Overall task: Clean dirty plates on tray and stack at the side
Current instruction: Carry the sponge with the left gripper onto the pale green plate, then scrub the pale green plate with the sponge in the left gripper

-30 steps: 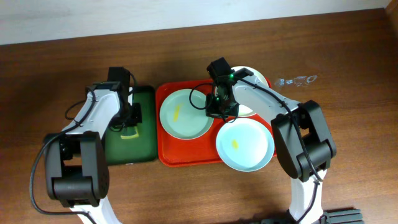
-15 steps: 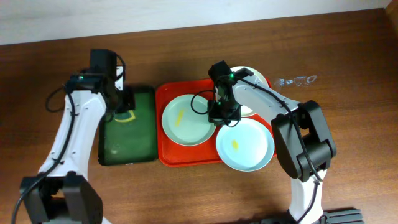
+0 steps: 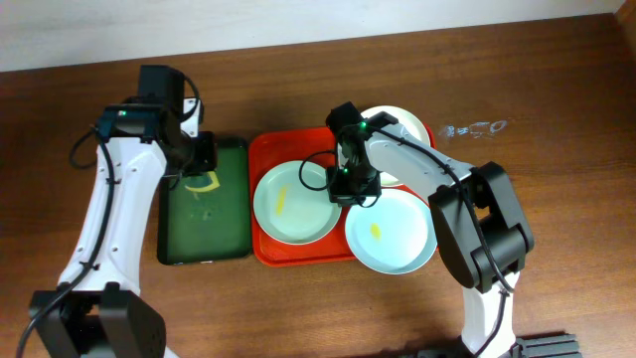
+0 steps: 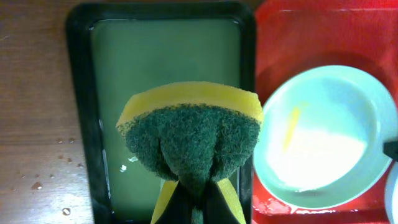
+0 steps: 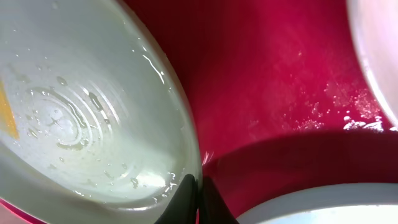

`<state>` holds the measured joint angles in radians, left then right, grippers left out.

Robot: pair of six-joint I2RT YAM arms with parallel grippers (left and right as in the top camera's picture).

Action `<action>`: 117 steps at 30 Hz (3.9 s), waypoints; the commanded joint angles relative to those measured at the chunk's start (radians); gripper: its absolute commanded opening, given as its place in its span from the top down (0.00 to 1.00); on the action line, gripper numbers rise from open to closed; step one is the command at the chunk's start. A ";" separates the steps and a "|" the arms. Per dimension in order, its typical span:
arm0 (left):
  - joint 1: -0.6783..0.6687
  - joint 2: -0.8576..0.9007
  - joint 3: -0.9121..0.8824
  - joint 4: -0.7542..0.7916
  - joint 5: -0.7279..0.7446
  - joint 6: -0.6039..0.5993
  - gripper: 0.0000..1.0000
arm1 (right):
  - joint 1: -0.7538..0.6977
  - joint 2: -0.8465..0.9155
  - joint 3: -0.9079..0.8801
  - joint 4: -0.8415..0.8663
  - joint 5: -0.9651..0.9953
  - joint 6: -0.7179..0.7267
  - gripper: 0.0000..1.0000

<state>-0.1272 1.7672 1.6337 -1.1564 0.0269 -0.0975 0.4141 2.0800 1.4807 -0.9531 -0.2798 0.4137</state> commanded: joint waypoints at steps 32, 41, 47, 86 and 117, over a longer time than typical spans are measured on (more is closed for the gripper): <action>-0.297 0.458 -0.016 0.222 0.063 -0.075 1.00 | 0.011 0.002 -0.003 0.082 -0.009 -0.013 0.96; -0.332 0.504 -0.013 0.221 0.217 -0.111 1.00 | 0.011 0.002 -0.003 0.078 -0.009 -0.013 0.96; -0.267 0.303 0.054 0.195 0.278 -0.112 1.00 | 0.011 0.002 -0.003 0.078 -0.009 -0.013 0.96; -0.315 0.274 -0.188 0.236 -0.156 -0.156 1.00 | 0.011 0.002 -0.003 0.121 -0.068 -0.010 0.96; -0.361 0.379 -0.163 0.329 0.208 -0.061 1.00 | 0.011 0.002 -0.003 0.124 -0.068 -0.010 0.96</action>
<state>-0.4610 2.0918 1.4853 -0.8139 -0.0395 -0.2382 0.4076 2.0808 1.4715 -0.8394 -0.2955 0.4076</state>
